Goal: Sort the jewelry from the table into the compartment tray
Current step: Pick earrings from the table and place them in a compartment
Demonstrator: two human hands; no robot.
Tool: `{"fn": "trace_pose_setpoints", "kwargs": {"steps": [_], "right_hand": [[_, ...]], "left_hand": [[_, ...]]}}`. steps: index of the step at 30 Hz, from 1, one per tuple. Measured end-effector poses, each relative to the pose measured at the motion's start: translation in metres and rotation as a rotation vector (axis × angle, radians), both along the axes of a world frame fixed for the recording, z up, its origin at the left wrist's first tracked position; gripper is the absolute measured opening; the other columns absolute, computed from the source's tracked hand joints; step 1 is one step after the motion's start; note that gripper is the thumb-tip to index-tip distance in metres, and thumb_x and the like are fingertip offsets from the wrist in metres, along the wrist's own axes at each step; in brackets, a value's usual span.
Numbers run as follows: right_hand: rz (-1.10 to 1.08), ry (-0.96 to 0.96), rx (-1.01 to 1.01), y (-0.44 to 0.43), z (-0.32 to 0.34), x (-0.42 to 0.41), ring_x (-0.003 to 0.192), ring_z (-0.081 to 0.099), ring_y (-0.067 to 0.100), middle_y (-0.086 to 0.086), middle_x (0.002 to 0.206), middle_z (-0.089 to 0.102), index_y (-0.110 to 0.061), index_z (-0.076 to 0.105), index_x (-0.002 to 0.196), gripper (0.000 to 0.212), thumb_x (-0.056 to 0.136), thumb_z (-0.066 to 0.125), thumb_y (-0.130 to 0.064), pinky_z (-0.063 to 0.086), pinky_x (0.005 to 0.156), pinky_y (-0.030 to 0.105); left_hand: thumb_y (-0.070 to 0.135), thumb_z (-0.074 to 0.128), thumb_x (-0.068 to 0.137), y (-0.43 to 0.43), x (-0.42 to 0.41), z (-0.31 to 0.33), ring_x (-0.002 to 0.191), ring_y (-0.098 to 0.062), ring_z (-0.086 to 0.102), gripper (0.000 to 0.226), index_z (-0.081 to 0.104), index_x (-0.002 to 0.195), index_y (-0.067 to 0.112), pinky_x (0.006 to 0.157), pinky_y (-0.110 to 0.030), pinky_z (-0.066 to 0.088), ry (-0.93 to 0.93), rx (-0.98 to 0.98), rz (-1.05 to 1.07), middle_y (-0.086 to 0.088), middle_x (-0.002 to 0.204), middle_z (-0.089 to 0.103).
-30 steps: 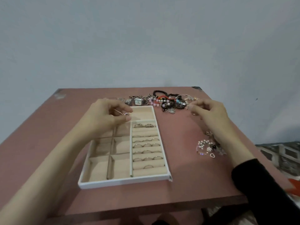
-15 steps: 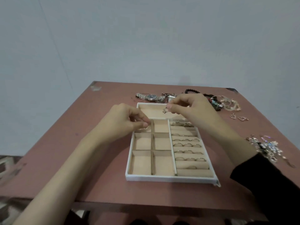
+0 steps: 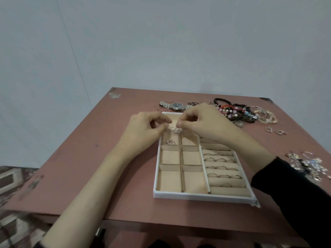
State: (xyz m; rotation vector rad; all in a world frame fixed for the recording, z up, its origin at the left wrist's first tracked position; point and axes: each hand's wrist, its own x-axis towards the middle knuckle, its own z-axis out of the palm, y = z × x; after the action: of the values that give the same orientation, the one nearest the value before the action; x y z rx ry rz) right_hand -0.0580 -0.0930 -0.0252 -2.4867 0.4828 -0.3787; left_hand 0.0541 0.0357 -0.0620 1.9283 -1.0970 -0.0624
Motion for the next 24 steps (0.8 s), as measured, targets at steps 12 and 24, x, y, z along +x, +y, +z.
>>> {"fn": "trace_pose_setpoints", "kwargs": {"steps": [12, 24], "right_hand": [[0.057, 0.098, -0.045, 0.011, -0.015, 0.019, 0.061, 0.055, 0.012, 0.008, 0.079, 0.069, -0.011, 0.074, 0.079, 0.020, 0.083, 0.063, -0.027, 0.041, 0.059, 0.027], [0.033, 0.019, -0.061, 0.002, -0.006, -0.002, 0.062, 0.049, 0.002, -0.005, 0.075, 0.062, -0.025, 0.071, 0.090, 0.011, 0.085, 0.060, -0.024, 0.035, 0.057, 0.020]], "left_hand": [[0.014, 0.057, 0.084, 0.002, 0.005, -0.005, 0.056, 0.007, 0.048, 0.019, 0.071, 0.095, 0.022, 0.054, -0.005, 0.033, -0.101, -0.025, 0.095, 0.016, 0.065, 0.057], [0.011, 0.056, 0.084, 0.000, -0.004, -0.002, 0.077, -0.016, 0.057, 0.023, 0.069, 0.097, 0.023, 0.074, -0.032, 0.046, -0.203, -0.056, 0.124, 0.003, 0.086, 0.064]]}}
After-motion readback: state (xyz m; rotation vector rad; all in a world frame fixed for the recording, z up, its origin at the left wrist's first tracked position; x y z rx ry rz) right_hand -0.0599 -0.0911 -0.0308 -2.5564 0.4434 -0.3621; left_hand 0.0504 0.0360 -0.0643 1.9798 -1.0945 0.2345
